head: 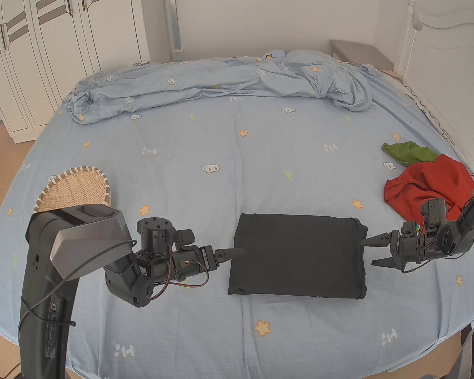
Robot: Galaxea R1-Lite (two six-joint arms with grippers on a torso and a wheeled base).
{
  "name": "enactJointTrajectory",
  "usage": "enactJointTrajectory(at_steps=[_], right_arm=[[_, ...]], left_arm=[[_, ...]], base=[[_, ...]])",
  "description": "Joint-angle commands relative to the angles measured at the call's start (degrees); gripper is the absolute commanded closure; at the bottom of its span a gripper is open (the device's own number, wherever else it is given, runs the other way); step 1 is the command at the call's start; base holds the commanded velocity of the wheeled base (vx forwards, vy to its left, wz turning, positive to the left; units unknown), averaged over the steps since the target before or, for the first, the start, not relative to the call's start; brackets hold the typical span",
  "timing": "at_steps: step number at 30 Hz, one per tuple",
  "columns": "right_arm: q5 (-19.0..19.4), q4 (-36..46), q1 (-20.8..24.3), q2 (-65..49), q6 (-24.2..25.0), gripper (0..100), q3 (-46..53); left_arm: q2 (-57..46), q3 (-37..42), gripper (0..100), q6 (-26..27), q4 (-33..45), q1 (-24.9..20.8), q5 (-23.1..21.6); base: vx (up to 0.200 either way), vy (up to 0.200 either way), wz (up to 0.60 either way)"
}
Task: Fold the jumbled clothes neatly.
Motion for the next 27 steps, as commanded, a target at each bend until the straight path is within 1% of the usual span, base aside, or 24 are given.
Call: enactJointTrajectory(at_steps=[1,4,6,7,12,15,19,21,27], right_arm=[[-0.53,-0.06,0.97,2.10,0.01,0,-1.24],[-2.81,-0.06,2.20,3.07,-0.08,0,-2.03],[-5.36,-0.06,3.52,3.60,-0.16,0,-2.21],[-5.71,-0.14,3.87,3.77,-0.16,0,-2.38],[-5.89,-0.06,5.54,4.21,-0.16,0,-3.08],[-5.71,0.03,5.71,3.86,-0.52,0,-3.08],[-5.89,-0.06,8.44,4.12,-0.34,0,-3.08],[-5.80,-0.06,9.05,4.12,-0.34,0,-3.52],[-6.33,0.56,12.31,5.53,-0.08,0,-5.72]], left_arm=[[1.64,-0.59,0,-0.05,0.27,-0.94,-0.22],[2.26,-0.94,0,-0.05,0.27,-1.20,-0.31],[2.61,-1.82,0,-0.23,0.27,-1.29,-0.31],[2.87,-1.99,0,-0.23,0.27,-1.55,-0.31],[3.58,-2.34,0,-0.49,0.18,-2.08,-0.40],[3.84,-2.34,0,-0.58,0.18,-2.34,-0.40],[3.75,-2.26,0,-0.76,0.18,-2.43,-1.10],[3.58,-2.17,0,-1.99,0.09,-2.52,-1.89],[4.10,-1.90,0,-3.57,-2.99,-3.13,-2.33]], base=[[0.000,0.000,0.00],[0.000,0.000,0.00],[0.000,0.000,0.00],[0.000,0.000,0.00],[0.000,0.000,0.00],[0.000,0.000,0.00],[0.000,0.000,0.00],[0.000,0.000,0.00],[0.000,0.000,0.00]])
